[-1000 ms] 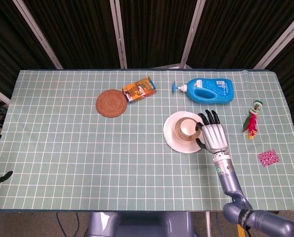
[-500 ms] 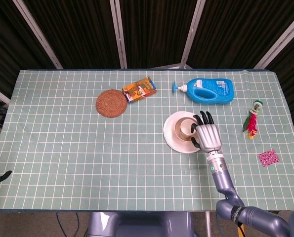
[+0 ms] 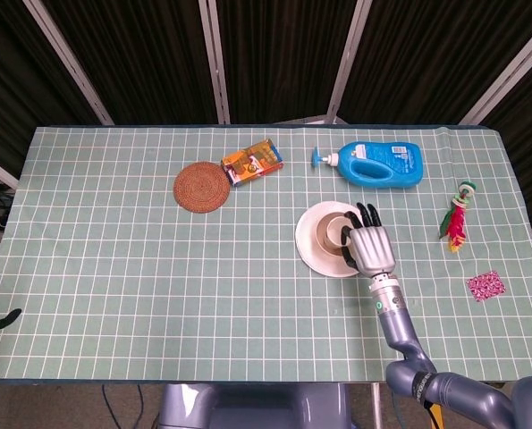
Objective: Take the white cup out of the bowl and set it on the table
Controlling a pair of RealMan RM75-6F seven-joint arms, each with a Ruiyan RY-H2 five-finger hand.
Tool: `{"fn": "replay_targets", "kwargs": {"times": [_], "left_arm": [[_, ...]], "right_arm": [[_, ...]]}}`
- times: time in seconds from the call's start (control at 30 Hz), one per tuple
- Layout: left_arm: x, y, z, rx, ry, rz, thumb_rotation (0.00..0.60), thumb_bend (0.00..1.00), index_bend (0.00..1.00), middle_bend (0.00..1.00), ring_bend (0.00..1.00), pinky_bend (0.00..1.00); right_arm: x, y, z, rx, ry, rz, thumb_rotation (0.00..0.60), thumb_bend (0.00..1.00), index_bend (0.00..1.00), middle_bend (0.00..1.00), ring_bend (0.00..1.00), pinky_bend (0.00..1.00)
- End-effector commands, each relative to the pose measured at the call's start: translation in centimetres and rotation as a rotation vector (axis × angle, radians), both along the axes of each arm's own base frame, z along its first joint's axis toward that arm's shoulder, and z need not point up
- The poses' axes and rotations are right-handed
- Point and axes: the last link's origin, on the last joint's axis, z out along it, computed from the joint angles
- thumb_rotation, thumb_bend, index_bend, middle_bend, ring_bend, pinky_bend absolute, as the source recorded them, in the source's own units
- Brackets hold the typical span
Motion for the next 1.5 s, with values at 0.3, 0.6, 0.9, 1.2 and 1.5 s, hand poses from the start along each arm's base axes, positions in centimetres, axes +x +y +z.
{"fn": "replay_targets", "kwargs": {"times": [0.3,0.6,0.9,1.2,1.5], "left_arm": [[0.1,0.0,-0.1,-0.001,0.003,-0.003,0.6,0.0,0.0,0.0,0.0,0.0],[0.4,-0.1,-0.2,-0.002,0.014,-0.013,0.6,0.0,0.0,0.0,0.0,0.0],[0.6,-0.1,-0.5,-0.004,0.027,-0.013,0.6,0.0,0.0,0.0,0.0,0.0],[0.4,0.0,-0.4,-0.003,0.025,-0.009,0.6,0.0,0.0,0.0,0.0,0.0],[0.5,0.0,-0.4,-0.005,0.024,-0.012,0.6,0.0,0.0,0.0,0.0,0.0]], "right_arm": [[1.3,1.3,5.8,-0.129,-0.041,0.091,0.6,0.46,0.62,0.19,0.0,0.0],[-5.2,5.5,11.0,-0.18,0.055,-0.033,0.6,0.45,0.63,0.19,0.0,0.0],[-9.0,7.7,9.4,-0.096,0.08,-0.119,0.6,0.44,0.62,0.19,0.0,0.0],[-10.0,7.9,7.6,-0.042,0.083,-0.157,0.6,0.43,0.63,0.19,0.0,0.0],[-10.5,8.1,7.2,-0.004,0.106,-0.191,0.6,0.38,0.62,0.16,0.0,0.0]]}}
